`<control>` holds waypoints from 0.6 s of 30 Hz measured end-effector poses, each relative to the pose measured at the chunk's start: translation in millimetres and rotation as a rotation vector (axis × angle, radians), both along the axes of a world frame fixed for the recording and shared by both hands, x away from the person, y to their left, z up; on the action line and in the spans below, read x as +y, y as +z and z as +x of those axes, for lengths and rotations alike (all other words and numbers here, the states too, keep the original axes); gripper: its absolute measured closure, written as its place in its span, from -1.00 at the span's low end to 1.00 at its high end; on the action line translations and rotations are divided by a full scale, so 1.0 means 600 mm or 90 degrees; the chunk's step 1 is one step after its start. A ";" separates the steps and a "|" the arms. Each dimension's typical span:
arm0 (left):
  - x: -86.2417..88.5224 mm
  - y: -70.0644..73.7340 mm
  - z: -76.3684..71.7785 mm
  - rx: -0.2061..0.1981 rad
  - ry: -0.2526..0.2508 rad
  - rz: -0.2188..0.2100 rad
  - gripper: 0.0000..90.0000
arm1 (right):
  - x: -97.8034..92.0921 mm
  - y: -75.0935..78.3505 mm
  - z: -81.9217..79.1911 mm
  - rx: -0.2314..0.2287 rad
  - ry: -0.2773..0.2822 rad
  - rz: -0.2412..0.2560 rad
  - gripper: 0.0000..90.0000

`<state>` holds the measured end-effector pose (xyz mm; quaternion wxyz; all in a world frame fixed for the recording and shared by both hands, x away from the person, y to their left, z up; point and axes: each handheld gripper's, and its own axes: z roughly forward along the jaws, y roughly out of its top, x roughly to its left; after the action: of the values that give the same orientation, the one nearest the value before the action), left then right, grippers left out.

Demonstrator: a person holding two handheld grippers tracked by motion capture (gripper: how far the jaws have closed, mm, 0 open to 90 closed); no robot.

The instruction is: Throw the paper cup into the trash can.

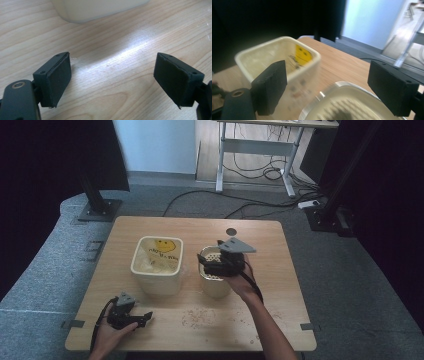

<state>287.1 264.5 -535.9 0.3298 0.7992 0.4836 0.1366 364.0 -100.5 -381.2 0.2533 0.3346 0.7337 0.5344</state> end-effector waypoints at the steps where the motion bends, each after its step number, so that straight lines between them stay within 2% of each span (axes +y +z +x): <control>1: 0.003 0.001 0.001 -0.001 0.004 -0.003 -0.67 | -0.017 -0.005 -0.008 -0.004 -0.009 0.004 -0.63; 5: 0.008 0.001 0.002 0.000 0.011 -0.005 -0.67 | -0.083 -0.027 -0.044 -0.013 -0.040 0.013 -0.62; 9: 0.005 0.000 0.002 0.000 0.009 -0.001 -0.67 | -0.143 -0.056 -0.082 -0.009 -0.067 0.022 -0.61; 14: 0.002 -0.002 0.003 0.001 0.011 0.004 -0.67 | -0.197 -0.104 -0.113 0.014 -0.106 0.018 -0.61; 18: 0.002 -0.004 0.004 0.002 0.012 0.009 -0.67 | -0.225 -0.146 -0.125 0.048 -0.129 0.014 -0.61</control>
<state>289.7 265.9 -538.2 0.3222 0.7970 0.4908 0.1415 289.1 -235.5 -468.8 0.2741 0.4297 0.6992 0.5013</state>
